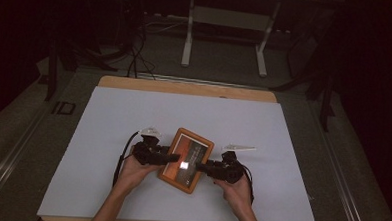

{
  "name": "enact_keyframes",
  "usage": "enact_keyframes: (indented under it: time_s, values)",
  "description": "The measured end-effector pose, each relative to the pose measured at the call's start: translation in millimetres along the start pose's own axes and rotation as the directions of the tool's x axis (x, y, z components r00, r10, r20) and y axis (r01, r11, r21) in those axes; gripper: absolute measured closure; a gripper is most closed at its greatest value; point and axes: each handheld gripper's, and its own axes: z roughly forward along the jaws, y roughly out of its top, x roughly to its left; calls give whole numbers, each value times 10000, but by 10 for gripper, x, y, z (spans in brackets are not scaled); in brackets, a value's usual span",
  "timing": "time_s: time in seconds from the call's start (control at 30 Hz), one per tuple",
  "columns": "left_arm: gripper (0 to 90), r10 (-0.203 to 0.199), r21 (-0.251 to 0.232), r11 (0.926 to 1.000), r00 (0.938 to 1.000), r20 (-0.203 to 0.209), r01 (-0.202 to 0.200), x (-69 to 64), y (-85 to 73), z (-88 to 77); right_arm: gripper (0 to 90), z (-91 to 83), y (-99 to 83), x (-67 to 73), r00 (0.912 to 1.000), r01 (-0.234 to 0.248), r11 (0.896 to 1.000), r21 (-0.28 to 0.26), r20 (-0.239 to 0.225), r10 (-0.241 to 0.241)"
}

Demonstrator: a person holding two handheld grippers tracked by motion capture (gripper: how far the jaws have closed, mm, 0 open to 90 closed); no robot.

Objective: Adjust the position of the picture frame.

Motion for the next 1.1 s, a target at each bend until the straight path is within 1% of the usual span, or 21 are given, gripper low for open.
enact_keyframes:
  time_s: [0.07, 0.17, 0.23, 0.27, 0.3, 0.33, 0.4, 0.43, 0.47, 0.6, 0.67, 0.73, 0.83, 0.87, 0.93, 1.0, 1.1]
  values:
    - [536, -6, -214, 9998, 10000, -34, 5, -21, -46, -71, 630, -8, 23, 15, 9998, 72, 10000, 4, -195, -72]
    - [572, -47, -508, 9987, 9999, -88, 43, -48, -115, -150, 645, -13, 64, 13, 9986, 60, 10000, 58, -530, -57]
    - [592, -78, -590, 9982, 9999, -85, 73, -54, -133, -168, 646, -17, 78, 19, 9983, 111, 9999, 63, -566, -107]
    - [592, -78, -590, 9982, 9999, -85, 73, -54, -133, -168, 646, -21, 92, 28, 9982, 216, 9998, 37, -568, -214]
    - [615, 82, -819, 9966, 9998, -171, -96, -91, -153, -207, 641, -40, 136, 34, 9978, 270, 9996, -68, -601, -274]
    - [622, 116, -854, 9963, 9997, -228, -135, -110, -150, -213, 636, -53, 162, 29, 9977, 261, 9996, -96, -626, -266]
    - [633, -15, -1002, 9950, 9998, -217, -7, -130, -147, -219, 632, -84, 215, 19, 9973, 426, 9990, -158, -594, -435]
    - [640, -15, -1002, 9950, 9998, -217, -7, -130, -147, -219, 632, -84, 215, 19, 9973, 426, 9990, -158, -594, -435]
    - [646, -164, -1172, 9930, 9998, -117, 149, -142, -148, -223, 629, -119, 260, 13, 9967, 556, 9982, -207, -574, -567]
    - [662, -380, -1263, 9913, 9993, -57, 370, -178, -150, -208, 621, -158, 310, -30, 9959, 603, 9979, -219, -660, -616]
    - [666, -386, -1235, 9916, 9992, -79, 374, -187, -150, -198, 619, -163, 316, -46, 9960, 568, 9981, -251, -672, -584]
    - [666, -498, -1163, 9921, 9986, -158, 476, -200, -150, -164, 616, -169, 322, -79, 9966, 477, 9987, -188, -666, -489]
    - [663, -565, -1031, 9933, 9974, -448, 517, -212, -151, -95, 614, -158, 308, -113, 9978, 424, 9990, -129, -503, -430]
    - [665, -720, -1086, 9918, 9965, -415, 671, -206, -150, -82, 612, -149, 298, -134, 9985, 341, 9993, -140, -432, -347]
    - [668, -840, -1096, 9908, 9956, -407, 791, -204, -144, -66, 610, -136, 277, -188, 9984, 46, 9998, -218, -554, -58]
    - [669, -861, -1087, 9908, 9952, -461, 807, -206, -141, -54, 609, -129, 265, -216, 9982, -132, 9996, -242, -594, 118]
    - [669, -892, -1108, 9903, 9948, -484, 834, -213, -133, -33, 605, -130, 255, -236, 9982, -245, 9996, -171, -554, 235]
